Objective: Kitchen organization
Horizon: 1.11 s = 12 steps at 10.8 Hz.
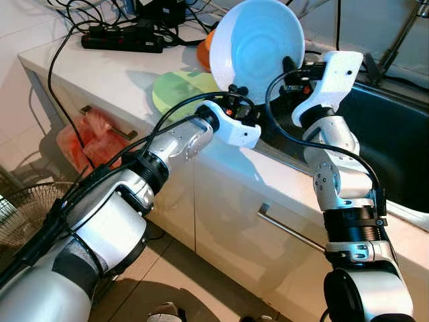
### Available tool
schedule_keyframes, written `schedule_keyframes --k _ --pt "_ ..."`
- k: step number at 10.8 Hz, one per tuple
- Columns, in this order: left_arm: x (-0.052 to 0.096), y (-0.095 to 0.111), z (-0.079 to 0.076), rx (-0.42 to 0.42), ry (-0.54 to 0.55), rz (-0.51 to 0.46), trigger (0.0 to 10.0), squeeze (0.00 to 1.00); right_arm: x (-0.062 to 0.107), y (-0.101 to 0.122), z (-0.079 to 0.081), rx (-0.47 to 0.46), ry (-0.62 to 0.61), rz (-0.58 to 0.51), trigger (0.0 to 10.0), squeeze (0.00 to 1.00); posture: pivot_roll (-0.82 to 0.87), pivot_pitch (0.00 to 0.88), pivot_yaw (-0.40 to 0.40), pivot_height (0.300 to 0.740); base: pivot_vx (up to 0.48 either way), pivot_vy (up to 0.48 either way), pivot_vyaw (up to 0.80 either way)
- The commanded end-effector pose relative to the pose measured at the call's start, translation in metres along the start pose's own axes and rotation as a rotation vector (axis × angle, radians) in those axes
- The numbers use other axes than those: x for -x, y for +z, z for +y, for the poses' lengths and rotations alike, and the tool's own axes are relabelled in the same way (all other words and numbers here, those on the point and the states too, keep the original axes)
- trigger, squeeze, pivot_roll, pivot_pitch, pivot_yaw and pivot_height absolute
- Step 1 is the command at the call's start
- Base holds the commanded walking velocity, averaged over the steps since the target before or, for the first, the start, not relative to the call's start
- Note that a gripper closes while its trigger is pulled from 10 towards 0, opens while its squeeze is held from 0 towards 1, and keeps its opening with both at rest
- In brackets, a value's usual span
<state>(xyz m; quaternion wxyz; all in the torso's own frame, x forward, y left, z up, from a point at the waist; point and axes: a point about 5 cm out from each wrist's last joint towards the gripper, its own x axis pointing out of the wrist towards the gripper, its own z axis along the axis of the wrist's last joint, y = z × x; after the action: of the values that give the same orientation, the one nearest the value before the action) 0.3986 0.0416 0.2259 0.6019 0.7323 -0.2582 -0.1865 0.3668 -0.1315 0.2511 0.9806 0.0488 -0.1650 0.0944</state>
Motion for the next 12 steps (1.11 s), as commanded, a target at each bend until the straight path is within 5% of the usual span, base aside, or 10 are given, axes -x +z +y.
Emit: schedule_keyframes --k 1,2,9,10,12 --pt "-0.006 0.008 0.022 -0.031 0.099 -0.046 10.0 0.27 0.000 -0.007 0.006 0.009 0.042 0.040 0.0 0.00 0.03 0.011 -0.002 0.740 0.000 0.000 0.00" --pt "-0.006 0.007 0.024 -0.034 0.103 -0.043 10.0 1.00 0.000 -0.008 0.006 0.009 0.042 0.042 0.0 0.00 0.03 0.009 -0.004 0.740 0.000 0.000 0.00" --pt "-0.004 0.017 0.023 0.024 0.128 -0.106 10.0 0.99 0.000 -0.016 -0.010 0.018 -0.086 0.091 0.0 0.00 0.03 0.015 -0.010 0.740 0.000 0.000 0.00" --pt "-0.003 0.021 0.022 0.056 0.131 -0.135 10.0 0.00 0.000 -0.017 -0.014 0.013 -0.136 0.098 0.0 0.00 0.03 0.015 -0.010 0.740 0.000 0.000 0.00" --pt "0.001 0.031 0.017 0.105 0.117 -0.206 10.0 0.00 0.001 -0.020 -0.022 0.001 -0.202 0.112 0.0 0.00 0.03 0.015 -0.010 0.740 0.000 0.000 0.00"
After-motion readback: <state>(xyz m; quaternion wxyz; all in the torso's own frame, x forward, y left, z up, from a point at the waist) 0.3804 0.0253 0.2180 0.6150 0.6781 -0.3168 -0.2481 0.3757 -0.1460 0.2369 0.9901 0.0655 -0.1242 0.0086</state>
